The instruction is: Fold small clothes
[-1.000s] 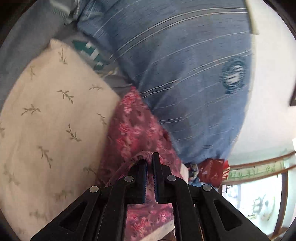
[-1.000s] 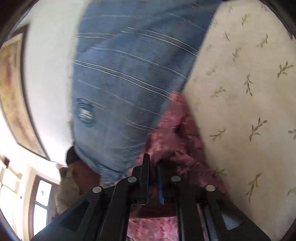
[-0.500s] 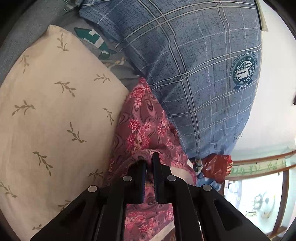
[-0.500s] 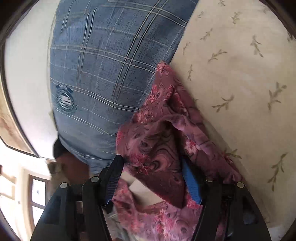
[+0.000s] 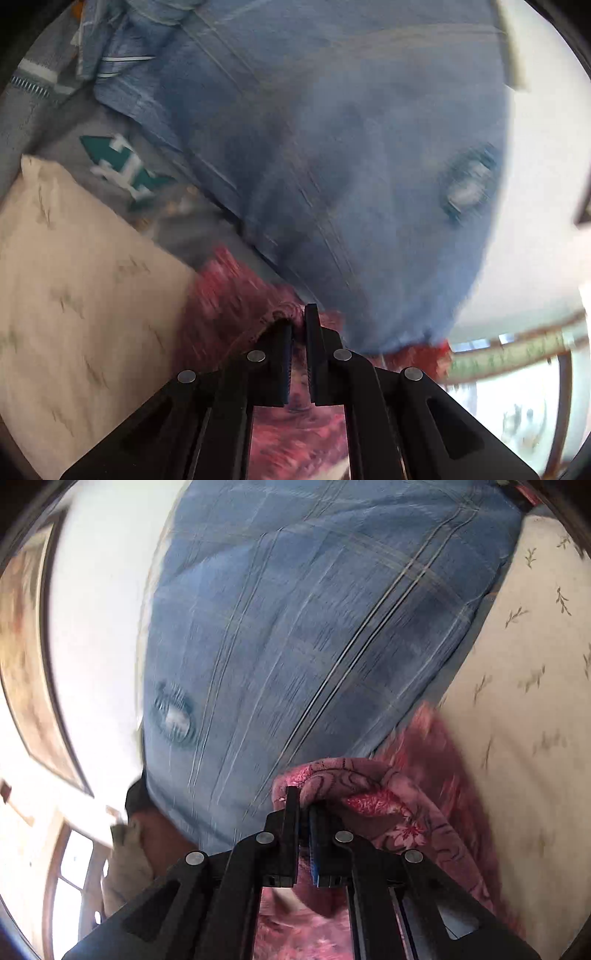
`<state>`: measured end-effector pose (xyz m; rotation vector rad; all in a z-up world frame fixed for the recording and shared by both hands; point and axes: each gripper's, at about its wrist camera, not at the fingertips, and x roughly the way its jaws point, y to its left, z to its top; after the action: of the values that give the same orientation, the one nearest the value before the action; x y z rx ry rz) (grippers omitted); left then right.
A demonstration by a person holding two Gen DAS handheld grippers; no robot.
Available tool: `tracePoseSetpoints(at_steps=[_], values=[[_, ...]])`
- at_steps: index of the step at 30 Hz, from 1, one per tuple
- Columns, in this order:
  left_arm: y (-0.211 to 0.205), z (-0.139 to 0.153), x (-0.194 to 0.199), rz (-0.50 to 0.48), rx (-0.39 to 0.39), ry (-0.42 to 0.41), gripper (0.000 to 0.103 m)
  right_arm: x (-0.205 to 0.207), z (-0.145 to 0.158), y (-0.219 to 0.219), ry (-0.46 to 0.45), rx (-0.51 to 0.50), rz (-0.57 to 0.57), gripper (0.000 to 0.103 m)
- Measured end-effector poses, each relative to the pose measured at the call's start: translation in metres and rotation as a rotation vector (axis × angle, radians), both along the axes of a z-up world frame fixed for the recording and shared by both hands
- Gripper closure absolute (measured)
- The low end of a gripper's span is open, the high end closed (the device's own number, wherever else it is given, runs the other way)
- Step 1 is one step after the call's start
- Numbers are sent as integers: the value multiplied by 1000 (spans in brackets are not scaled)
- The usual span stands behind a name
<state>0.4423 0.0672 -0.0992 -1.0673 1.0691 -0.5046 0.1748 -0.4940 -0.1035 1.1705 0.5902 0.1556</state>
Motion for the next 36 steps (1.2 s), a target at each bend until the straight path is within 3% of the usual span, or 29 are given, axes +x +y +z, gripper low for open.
tracePoseSetpoints(at_steps=[3,4,6,8,9,10,13,16,20,21,22,23,24,26,28,30,31,32,33,35,36], values=[[2,-30,17,3,13,142,99,17,-32,-10,203,-33,-26,92],[6,-35,18,-3,-4,154,98,16,-39,-11,241,-30,-26,92],[15,-30,13,-6,-27,108,92,8,-36,-12,177,1,-4,90],[31,-20,4,58,-27,56,69,-4,-22,-15,102,-45,-16,72],[37,-17,0,87,-34,36,48,-8,-14,-16,84,-91,-29,53],[43,-13,-5,107,-46,15,41,-9,-9,-16,87,-135,-35,44],[40,-6,-10,46,-32,-28,39,4,-3,-7,139,-271,32,44],[19,-7,-10,-69,69,-33,34,32,-3,12,209,-465,121,44],[-17,-12,-1,-216,206,-22,34,64,-17,38,290,-642,260,45],[-27,-11,2,-242,257,-30,41,69,-20,42,317,-694,281,61],[-34,-6,5,-248,294,-47,66,74,-21,47,334,-752,306,100],[-40,-2,9,-259,336,-76,83,81,-22,51,339,-785,343,97],[-45,3,14,-260,376,-104,97,83,-17,50,327,-788,336,97],[-44,7,20,-205,380,-122,98,83,-3,35,241,-701,263,98],[-37,2,30,-126,400,-88,99,81,-1,6,191,-573,130,103],[-22,-12,38,-48,385,7,99,83,-20,-23,280,-471,21,103],[-11,-19,41,-18,334,47,99,84,-36,-36,353,-414,-4,103],[-4,-21,41,-13,291,54,99,81,-44,-43,394,-396,-35,101],[1,-20,40,-19,249,41,99,76,-45,-46,372,-386,-46,96],[3,-13,36,-57,226,-3,91,68,-42,-42,250,-330,10,95],[-1,-9,33,-82,223,-20,77,67,-41,-36,217,-309,55,88]])
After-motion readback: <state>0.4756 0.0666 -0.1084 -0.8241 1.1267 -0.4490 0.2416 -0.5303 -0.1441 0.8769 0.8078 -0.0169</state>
